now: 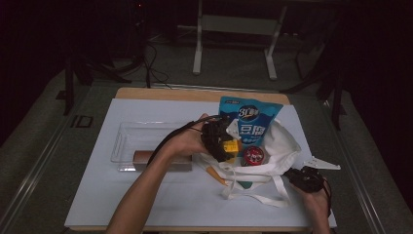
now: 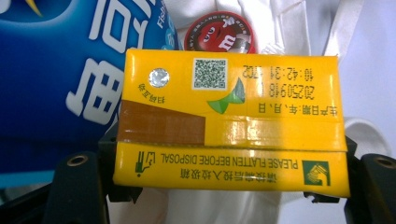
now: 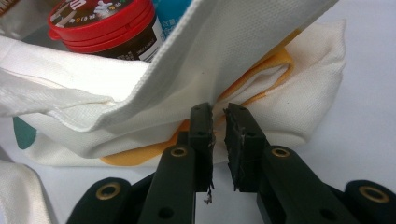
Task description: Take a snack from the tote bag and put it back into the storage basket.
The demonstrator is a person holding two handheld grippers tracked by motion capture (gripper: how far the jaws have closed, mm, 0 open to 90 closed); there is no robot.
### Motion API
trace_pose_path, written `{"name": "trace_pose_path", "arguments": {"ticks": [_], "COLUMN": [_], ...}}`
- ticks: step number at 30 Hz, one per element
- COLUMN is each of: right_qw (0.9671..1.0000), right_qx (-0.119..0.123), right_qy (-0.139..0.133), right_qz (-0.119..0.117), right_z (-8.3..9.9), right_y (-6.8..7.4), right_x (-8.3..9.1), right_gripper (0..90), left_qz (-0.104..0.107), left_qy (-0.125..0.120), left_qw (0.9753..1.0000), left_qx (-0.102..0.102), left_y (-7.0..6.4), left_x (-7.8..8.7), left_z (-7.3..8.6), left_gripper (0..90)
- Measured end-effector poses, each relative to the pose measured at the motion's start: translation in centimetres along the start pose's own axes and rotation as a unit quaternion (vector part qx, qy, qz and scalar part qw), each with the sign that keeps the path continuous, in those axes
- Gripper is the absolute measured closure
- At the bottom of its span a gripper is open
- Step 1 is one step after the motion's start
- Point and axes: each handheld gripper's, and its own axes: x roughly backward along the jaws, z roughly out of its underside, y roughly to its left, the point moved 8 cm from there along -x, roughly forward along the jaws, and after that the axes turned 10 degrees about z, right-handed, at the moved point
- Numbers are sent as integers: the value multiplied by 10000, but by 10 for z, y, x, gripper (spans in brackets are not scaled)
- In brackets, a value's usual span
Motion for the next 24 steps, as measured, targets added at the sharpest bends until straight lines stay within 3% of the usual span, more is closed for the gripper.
{"name": "trace_pose_path", "arguments": {"ticks": [11, 15, 24], "right_qw": [10000, 10000, 10000], "right_qx": [-9, -10, -16], "right_qy": [10, 12, 18], "right_qz": [-1, -1, -4], "right_z": [0, 0, 1], "right_y": [0, 0, 0], "right_x": [0, 0, 0], "right_gripper": [806, 806, 806], "left_qz": [-30, 54, 23], "left_qy": [-50, 9, -117], "left_qw": [10000, 10000, 9999], "left_qx": [-6, -26, 29], "left_y": [0, -3, -3], "left_x": [19, 24, 38], "left_z": [9, 15, 23], "left_gripper": [283, 282, 282]}}
